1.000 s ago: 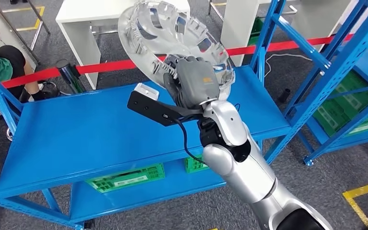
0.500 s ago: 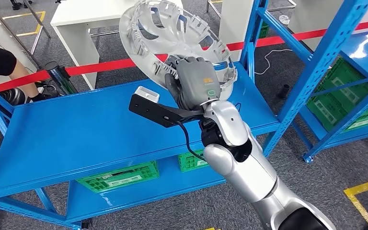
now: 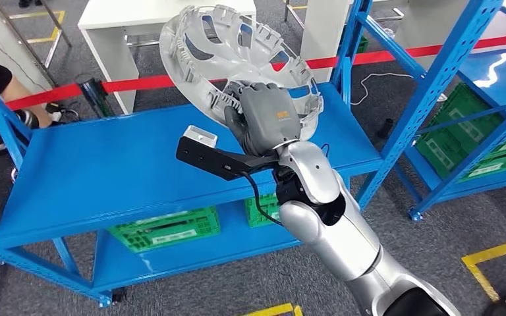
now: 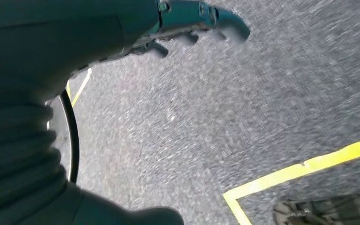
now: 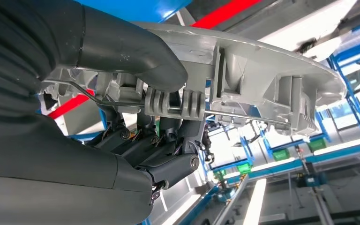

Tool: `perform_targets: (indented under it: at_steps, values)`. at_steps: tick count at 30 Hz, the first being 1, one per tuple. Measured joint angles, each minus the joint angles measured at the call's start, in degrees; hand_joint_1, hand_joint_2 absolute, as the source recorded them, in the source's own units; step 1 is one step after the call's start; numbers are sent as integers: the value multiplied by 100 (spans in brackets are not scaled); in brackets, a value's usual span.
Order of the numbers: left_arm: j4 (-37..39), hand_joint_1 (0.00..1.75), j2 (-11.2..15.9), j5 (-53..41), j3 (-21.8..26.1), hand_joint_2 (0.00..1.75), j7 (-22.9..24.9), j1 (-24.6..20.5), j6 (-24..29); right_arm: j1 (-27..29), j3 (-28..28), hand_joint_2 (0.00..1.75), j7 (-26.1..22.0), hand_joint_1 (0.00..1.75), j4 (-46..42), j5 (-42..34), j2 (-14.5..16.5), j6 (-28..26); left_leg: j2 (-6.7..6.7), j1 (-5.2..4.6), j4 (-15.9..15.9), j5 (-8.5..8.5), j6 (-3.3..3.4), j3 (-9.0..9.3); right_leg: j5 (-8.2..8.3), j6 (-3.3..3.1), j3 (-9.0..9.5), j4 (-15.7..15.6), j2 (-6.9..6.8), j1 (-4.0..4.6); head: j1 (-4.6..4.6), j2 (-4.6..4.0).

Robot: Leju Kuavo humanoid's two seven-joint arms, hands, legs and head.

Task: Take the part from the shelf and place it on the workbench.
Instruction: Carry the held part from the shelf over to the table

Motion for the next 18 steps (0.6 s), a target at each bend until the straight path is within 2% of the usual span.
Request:
perform_targets:
  at_steps: [2,3,4,5,6,7,9,10,11,13,14,15,17,18]
  values:
    - [-7,0,3,9,1,175,-4,2,3,-1,1,175,-3,175,0,-10,-6,28,10,-6,6,111,38,-147,-544,22,-174,684,-10,-3,9,0]
    - [-8,0,3,11,1,175,-8,6,4,3,2,175,-3,175,0,-14,-11,36,13,-9,18,166,44,-229,-698,32,-232,1028,-12,-6,9,0]
    - [-8,0,3,11,1,175,-12,9,4,9,2,175,-3,175,0,-15,-16,40,17,-11,34,219,44,-313,-718,38,-228,1245,-12,-5,8,0]
    - [-7,0,3,10,1,175,-15,12,4,13,3,175,-2,175,0,-16,-22,42,20,-12,55,268,37,-398,-618,37,-140,1276,-12,-4,9,0]
    - [-7,0,2,5,1,175,-16,15,3,16,3,175,-2,175,0,-16,-26,43,21,-12,84,314,26,-483,-466,28,51,1109,-14,-4,9,0]
    - [-7,0,2,-1,1,175,-16,15,0,17,3,175,-3,175,-1,-17,-27,44,20,-12,120,353,9,-560,-364,9,326,779,-17,-4,9,0]
    - [-8,0,1,-24,1,175,-13,13,-11,21,3,175,-2,175,-9,-16,-25,44,18,-25,186,426,-45,-674,-404,-39,864,19,-21,19,6,0]
    - [-9,0,2,-41,1,175,-9,11,-21,24,3,175,2,175,-14,-13,-25,44,17,-30,200,466,-80,-700,-474,-59,1003,-213,-20,33,8,0]
    - [-9,0,2,-61,1,175,-3,8,-37,29,3,175,8,175,-19,-6,-25,43,17,-32,194,512,-118,-715,-507,-82,1044,-315,-17,50,9,0]
    - [-9,0,13,-124,1,175,20,4,-76,41,2,175,26,175,-20,21,-28,39,4,-22,184,549,-192,-739,-417,-156,978,-340,-27,38,13,0]
    - [-8,0,19,-157,-1,175,35,0,-100,48,2,175,34,175,-20,43,-30,33,-4,-15,251,447,-224,-778,-357,-206,938,-351,-35,26,8,0]
    - [-7,0,24,-188,-2,175,50,-4,-119,55,2,175,43,175,-20,65,-34,26,-12,-5,419,243,-253,-838,-291,-248,885,-366,-43,11,0,0]
    - [-6,0,26,-226,-7,175,67,-20,-145,70,-1,175,63,175,-19,83,-54,15,-16,15,1038,-295,-304,-992,-169,-288,754,-365,-49,10,-10,0]
    - [-6,0,27,-239,-10,175,71,-30,-147,78,-3,175,77,175,-10,60,-66,16,-15,21,1378,-467,-326,-1045,-106,-289,676,-361,-49,12,-12,0]
